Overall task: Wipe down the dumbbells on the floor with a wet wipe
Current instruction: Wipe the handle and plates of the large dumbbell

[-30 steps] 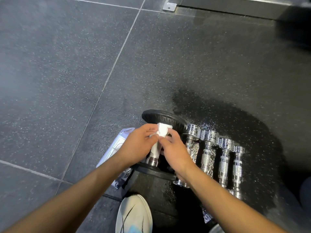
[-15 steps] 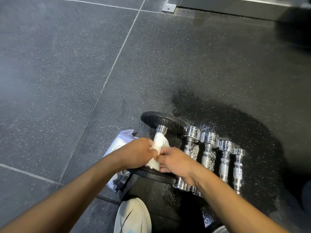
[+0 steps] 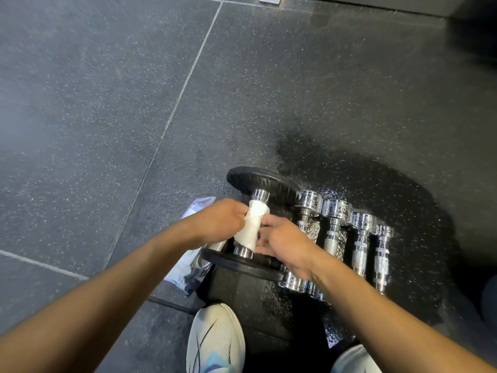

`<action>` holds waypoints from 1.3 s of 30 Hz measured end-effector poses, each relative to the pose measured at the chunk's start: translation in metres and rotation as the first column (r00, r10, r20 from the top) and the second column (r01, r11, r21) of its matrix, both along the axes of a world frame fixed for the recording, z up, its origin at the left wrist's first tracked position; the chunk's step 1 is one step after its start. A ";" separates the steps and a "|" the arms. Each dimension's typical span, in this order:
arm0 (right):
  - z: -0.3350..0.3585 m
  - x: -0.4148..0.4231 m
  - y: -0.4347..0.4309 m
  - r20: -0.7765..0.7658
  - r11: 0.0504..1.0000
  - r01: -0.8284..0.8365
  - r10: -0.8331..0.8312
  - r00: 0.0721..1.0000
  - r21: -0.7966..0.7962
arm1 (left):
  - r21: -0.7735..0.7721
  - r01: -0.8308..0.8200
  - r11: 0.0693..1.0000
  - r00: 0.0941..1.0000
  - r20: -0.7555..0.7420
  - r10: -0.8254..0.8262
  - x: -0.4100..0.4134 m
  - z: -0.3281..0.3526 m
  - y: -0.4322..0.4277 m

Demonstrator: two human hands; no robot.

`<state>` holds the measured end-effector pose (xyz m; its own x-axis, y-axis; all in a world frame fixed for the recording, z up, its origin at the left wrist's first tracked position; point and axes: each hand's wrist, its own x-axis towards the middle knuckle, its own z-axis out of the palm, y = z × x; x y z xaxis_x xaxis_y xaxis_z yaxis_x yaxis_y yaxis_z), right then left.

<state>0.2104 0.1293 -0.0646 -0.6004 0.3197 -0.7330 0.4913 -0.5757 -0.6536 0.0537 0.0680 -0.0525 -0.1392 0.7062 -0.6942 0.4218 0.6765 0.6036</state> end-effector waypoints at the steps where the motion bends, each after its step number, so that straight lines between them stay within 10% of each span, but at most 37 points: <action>1: -0.001 0.003 -0.001 0.024 0.998 -0.060 0.059 0.998 0.022 | -0.025 0.044 0.999 0.997 -0.058 -0.045 -0.003 -0.003 -0.003; 10: 0.007 0.017 0.006 0.268 0.820 -0.493 0.425 0.865 0.291 | -0.153 0.355 0.922 0.917 -0.135 -0.375 -0.012 -0.008 -0.008; 17: 0.002 0.003 0.003 0.090 0.999 -0.008 0.005 0.996 0.031 | -0.146 -0.091 0.985 0.985 0.130 0.110 -0.002 -0.016 -0.007; 24: 0.001 -0.011 0.017 -0.074 0.873 0.456 -0.473 0.878 -0.170 | 0.120 -0.624 0.772 0.777 0.199 0.597 0.002 -0.019 0.016; 33: -0.010 0.008 0.002 0.049 0.991 -0.083 0.078 0.996 0.103 | 0.032 0.018 0.999 0.968 -0.251 -0.009 -0.003 -0.007 -0.005; 39: -0.010 0.021 0.003 0.124 0.918 -0.339 0.319 0.940 0.204 | -0.125 0.254 0.959 0.954 -0.131 -0.270 -0.011 -0.007 -0.015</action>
